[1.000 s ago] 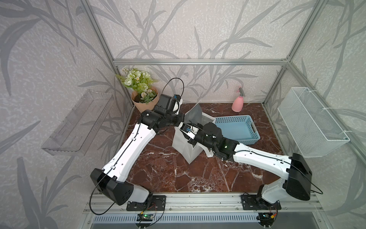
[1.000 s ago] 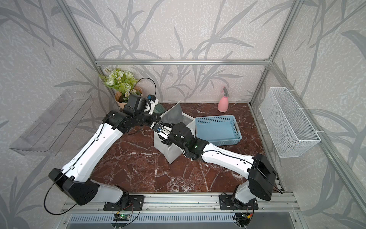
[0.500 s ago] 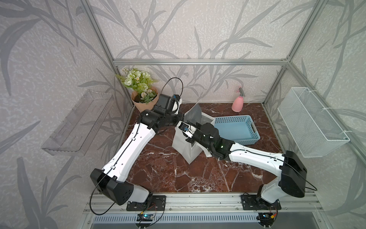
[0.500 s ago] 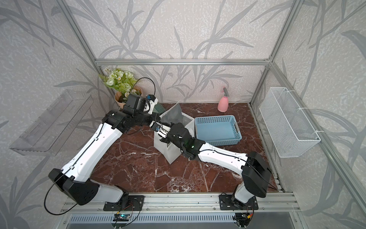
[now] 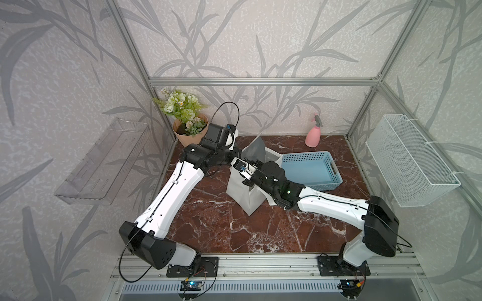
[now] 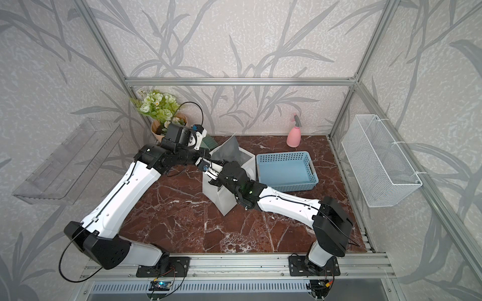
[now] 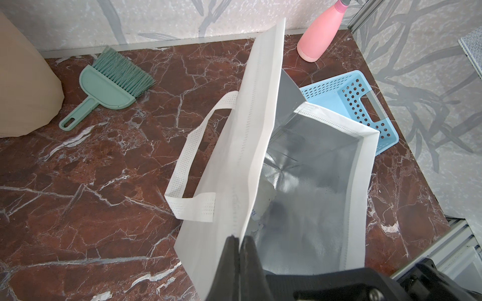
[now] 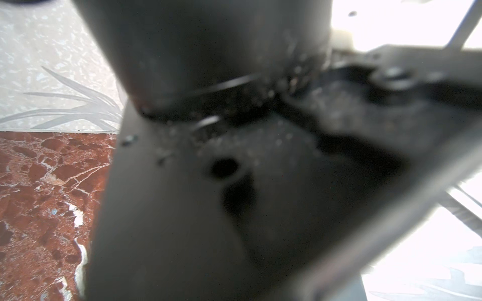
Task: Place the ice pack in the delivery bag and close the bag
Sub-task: Tear off the adhesive seal from the delivery bag.
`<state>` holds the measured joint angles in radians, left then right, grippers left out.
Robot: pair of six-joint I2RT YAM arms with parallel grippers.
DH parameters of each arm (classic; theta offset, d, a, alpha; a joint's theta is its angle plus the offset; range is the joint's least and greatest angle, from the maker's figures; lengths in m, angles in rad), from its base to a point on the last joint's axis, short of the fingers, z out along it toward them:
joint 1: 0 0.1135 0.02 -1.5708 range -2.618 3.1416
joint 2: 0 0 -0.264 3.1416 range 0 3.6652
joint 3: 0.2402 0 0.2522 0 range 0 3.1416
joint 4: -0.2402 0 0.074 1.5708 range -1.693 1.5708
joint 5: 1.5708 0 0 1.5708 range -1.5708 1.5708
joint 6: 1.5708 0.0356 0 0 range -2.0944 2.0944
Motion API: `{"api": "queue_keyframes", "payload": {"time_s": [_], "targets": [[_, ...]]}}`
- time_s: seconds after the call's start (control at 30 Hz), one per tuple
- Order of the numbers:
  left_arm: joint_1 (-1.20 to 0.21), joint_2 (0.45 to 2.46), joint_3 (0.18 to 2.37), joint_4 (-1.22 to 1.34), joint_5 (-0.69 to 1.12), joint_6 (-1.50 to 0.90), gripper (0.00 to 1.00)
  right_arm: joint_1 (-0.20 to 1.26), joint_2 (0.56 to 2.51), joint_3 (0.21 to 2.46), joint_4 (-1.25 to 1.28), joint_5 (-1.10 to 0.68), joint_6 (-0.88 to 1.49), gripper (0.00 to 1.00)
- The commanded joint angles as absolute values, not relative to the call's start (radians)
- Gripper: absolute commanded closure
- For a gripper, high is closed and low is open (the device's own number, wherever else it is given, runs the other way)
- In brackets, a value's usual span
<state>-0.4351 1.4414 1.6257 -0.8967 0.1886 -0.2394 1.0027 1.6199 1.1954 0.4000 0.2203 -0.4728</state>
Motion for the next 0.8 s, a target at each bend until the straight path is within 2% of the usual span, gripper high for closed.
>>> {"api": "queue_keyframes", "payload": {"time_s": [0.0,0.33,0.77], "targets": [[-0.434,1.450,1.609,-0.896,0.204,-0.247,1.00,1.009,1.633,1.224,0.441,0.226,-0.471,0.79],[-0.430,1.456,1.611,-0.893,0.212,-0.252,1.00,1.012,1.641,1.222,0.433,0.215,-0.451,0.89],[-0.423,1.455,1.609,-0.893,0.210,-0.254,1.00,1.023,1.649,1.209,0.433,0.218,-0.436,0.83]]}}
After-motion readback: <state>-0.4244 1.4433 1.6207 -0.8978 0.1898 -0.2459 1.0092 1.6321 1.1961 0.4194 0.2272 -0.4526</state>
